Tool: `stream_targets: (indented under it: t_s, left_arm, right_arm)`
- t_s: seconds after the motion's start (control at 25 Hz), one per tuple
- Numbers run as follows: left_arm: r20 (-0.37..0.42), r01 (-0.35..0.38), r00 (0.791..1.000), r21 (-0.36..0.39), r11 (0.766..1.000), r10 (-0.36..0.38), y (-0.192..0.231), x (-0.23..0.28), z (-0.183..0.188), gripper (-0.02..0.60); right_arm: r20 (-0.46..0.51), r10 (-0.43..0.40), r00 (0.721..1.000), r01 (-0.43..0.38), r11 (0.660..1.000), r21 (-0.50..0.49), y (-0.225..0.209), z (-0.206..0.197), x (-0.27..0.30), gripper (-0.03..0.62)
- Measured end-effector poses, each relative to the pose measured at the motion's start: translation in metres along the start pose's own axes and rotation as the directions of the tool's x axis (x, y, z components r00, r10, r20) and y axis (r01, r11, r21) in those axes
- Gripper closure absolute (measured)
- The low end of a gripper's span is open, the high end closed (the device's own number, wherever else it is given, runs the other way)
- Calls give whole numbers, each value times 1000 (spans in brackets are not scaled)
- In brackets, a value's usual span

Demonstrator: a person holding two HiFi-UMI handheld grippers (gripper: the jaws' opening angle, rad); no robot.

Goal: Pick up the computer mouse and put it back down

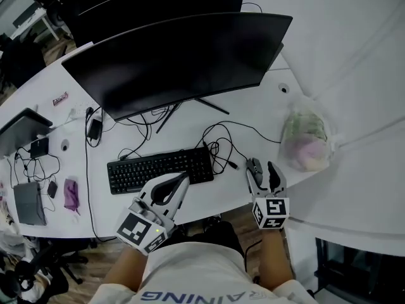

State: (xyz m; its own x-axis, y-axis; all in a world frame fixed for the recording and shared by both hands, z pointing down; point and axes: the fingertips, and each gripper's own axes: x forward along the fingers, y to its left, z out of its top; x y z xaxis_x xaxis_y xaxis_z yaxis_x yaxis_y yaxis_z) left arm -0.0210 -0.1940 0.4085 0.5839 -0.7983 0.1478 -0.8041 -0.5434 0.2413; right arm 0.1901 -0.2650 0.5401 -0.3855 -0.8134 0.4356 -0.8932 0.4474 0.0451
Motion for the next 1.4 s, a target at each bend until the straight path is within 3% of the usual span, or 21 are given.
stream_targets:
  t_s: [0.24,0.56,0.88,1.16,1.4]
  left_arm:
    - [32,36,999,16,999,-36,-6,-18,12,577]
    - [77,74,994,49,996,-78,-9,-45,25,577]
    - [114,81,989,64,995,-88,-2,-70,37,577]
    - [157,82,983,77,994,-94,3,-81,48,577]
    - [167,89,981,81,993,-101,1,-86,50,577]
  right_arm:
    - [88,-6,996,8,1000,-23,22,43,-33,297]
    - [211,-9,977,28,996,-87,58,92,-78,407]
    - [353,-27,935,63,994,-92,86,142,-121,531]
    - [435,-35,900,86,991,-98,99,173,-149,565]
    - [435,-43,900,95,991,-99,101,177,-157,572]
